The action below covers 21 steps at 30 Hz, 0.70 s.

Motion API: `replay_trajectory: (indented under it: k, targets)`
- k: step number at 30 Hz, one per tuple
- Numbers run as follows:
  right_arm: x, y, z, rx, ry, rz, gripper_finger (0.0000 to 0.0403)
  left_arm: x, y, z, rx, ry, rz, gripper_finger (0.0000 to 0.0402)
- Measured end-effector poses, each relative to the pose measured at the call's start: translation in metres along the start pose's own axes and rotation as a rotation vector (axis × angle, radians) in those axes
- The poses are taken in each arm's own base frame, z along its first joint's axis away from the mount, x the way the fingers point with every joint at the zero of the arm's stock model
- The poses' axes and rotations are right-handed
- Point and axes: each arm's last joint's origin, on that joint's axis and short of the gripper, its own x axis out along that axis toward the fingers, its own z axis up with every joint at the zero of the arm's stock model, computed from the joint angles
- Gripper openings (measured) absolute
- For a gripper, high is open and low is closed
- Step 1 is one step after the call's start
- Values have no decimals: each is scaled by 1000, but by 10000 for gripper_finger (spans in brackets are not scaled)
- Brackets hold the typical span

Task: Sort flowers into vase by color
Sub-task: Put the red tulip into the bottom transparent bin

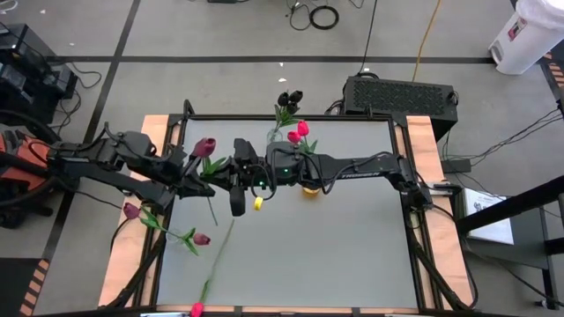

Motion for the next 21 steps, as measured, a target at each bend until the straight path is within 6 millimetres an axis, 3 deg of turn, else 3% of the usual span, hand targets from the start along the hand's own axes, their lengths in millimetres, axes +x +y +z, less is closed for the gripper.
replay_trajectory:
  k: [13,21]
  targets:
    - [-5,-4,2,4,55,-61,141,0,1,0,57,-13,46,3]
    - [-28,-5,22,-13,145,-158,177,-2,9,3,92,-28,103,3]
